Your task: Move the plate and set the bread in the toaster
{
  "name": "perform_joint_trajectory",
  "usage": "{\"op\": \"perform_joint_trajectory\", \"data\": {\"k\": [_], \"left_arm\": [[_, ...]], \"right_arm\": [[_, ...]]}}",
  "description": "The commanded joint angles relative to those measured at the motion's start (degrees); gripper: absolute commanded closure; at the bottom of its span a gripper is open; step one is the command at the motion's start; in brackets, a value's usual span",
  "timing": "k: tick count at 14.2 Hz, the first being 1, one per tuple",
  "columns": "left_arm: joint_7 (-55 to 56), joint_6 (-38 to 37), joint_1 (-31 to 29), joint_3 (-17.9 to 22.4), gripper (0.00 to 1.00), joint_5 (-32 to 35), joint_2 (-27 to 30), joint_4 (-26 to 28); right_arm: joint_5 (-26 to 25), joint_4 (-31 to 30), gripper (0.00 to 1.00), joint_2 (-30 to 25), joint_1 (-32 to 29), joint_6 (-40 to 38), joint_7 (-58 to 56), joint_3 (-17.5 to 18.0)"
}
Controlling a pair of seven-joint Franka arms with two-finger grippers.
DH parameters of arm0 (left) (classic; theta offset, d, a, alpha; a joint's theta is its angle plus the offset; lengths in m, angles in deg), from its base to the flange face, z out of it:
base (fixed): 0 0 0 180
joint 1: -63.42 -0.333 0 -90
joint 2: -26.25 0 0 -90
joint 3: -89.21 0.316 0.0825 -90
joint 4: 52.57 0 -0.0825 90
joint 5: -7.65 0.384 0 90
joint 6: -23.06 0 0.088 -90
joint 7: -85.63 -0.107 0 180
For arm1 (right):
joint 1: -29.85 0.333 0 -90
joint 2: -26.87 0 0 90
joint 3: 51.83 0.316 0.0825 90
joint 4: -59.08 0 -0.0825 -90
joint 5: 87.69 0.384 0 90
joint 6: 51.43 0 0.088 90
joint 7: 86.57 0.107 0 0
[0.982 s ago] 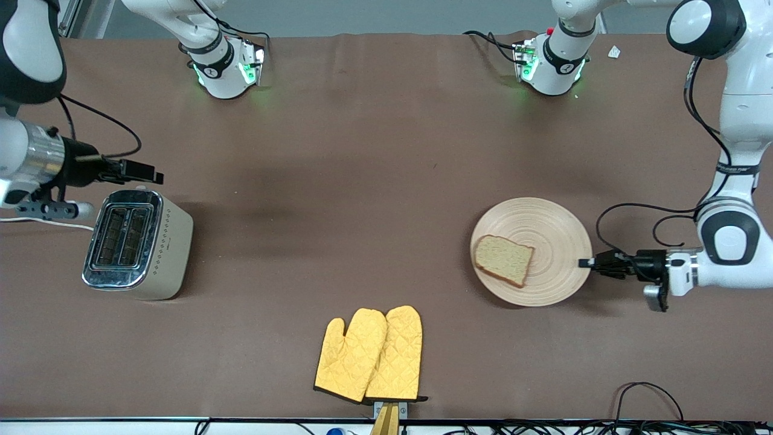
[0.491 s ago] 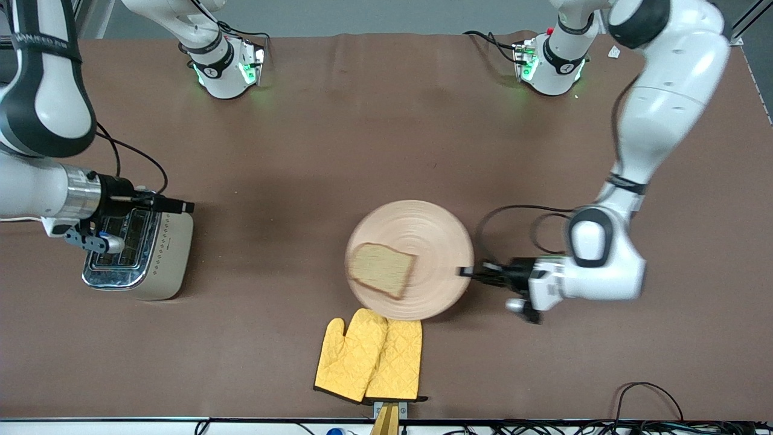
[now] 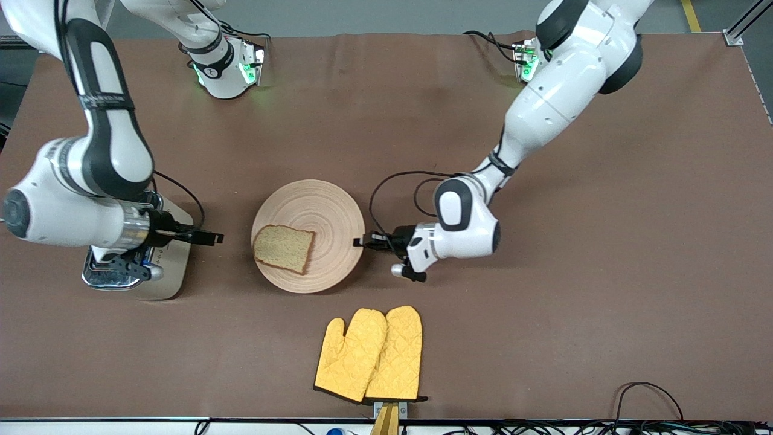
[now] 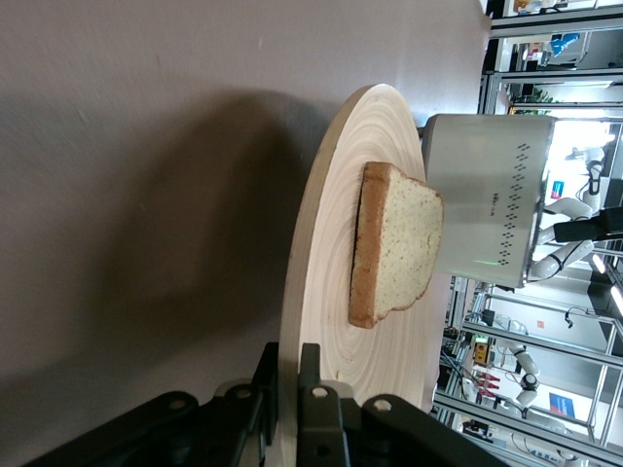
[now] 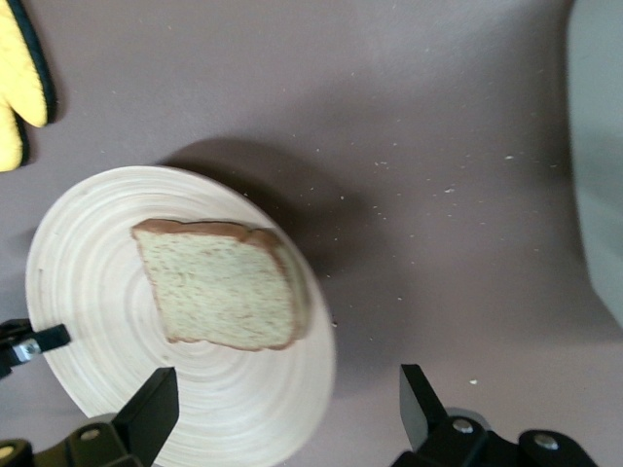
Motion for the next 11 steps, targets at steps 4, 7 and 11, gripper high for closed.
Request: {"op": "perform_joint_trajectory", "data": {"k": [4,7,11], "left_arm": [[-2.1,-0.6,-0.1,0.1,0.94,-2.1,-1.0,-2.4],[-2.8,-0.6,-0.1,0.1,0.48,-1.7,-0.9,-2.3],[-2.4,-0.2,-0.1,0.7,0.00,-1.7,-0.2,-2.2]], "right_arm": [[0.4,-5.1,0.00,2.1,2.9,8.8,1.1,0.0],[0.6,-6.3,0.00,4.0,2.9,10.6,1.3,0.1],[1.2,-5.8,0.14,5.2,4.3,11.4,1.3,0.1]]}}
